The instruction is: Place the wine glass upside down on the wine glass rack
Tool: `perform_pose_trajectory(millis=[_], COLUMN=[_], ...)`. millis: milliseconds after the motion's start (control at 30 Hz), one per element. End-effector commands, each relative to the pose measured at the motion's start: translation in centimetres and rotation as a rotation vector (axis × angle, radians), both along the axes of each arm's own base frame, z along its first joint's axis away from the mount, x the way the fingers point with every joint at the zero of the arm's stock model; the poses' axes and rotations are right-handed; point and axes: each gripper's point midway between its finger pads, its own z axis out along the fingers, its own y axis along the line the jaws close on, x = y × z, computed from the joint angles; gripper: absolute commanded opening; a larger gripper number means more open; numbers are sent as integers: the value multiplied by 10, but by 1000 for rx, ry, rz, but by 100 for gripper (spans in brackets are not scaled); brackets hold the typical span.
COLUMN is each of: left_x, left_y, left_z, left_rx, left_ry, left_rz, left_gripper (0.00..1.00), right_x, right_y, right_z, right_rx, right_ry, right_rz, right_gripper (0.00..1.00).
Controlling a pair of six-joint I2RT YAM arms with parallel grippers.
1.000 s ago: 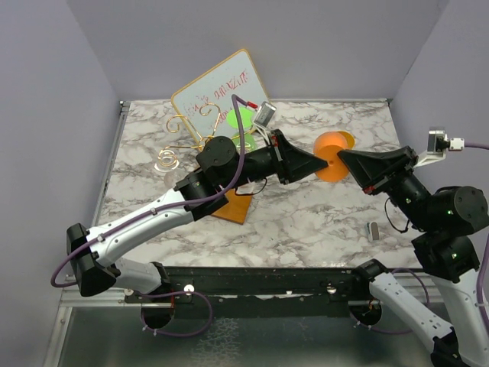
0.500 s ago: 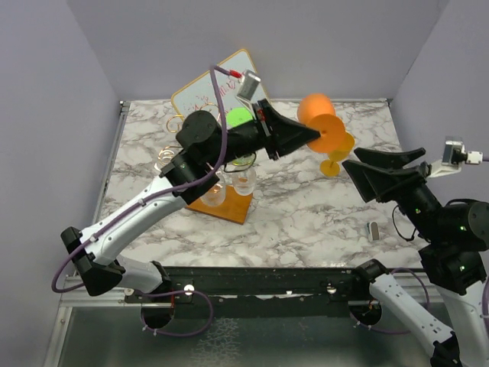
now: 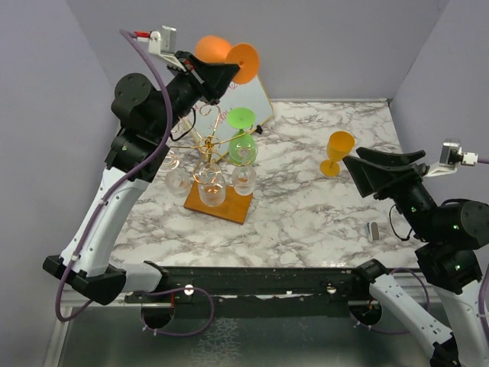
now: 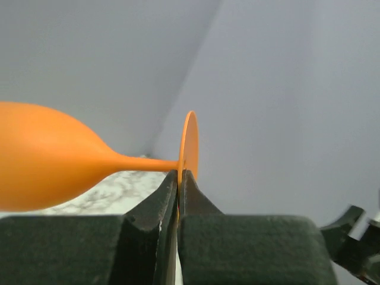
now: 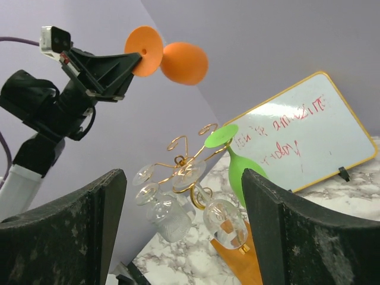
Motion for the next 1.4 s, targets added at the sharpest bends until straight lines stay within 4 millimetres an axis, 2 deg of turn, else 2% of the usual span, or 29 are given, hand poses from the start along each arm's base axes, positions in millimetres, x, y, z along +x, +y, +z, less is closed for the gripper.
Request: perform_pose_trajectory(millis=[0,167,267,333,533,700,833,1100,1367], left_x=[17,34,43,52,79,73,61,36,12], left_y=[68,119,160,180,202,231,232,215,185], left_z=[-6,-27,-44,-59,-113,-144,-157,-175,-159], left_rx=[101,166,194,217,226,195,180,129,60], left_ry=[-1,61,124,168,328,427,485,591,590], left_rz=[352,611,819,906,866,861,772,621,450], left_gripper=[0,0,0,0,0,0,0,0,0], right_x=[13,18,20,22,32,30,31,34,35], right_y=[5,10,12,14,16,24,29,33,35], right_z=[-15,-19,-21,-25,-38,-42,-44,-51,-54], right_rx=[-20,-33,-37,-43,-44,-68,-81,-99,-110], right_ry=[36,51,54,60,95,95,90,102,108], right_rz=[-9,7,12,14,8,52,73,87,89], right_gripper=[82,81,79,78,76,75,75,75,75])
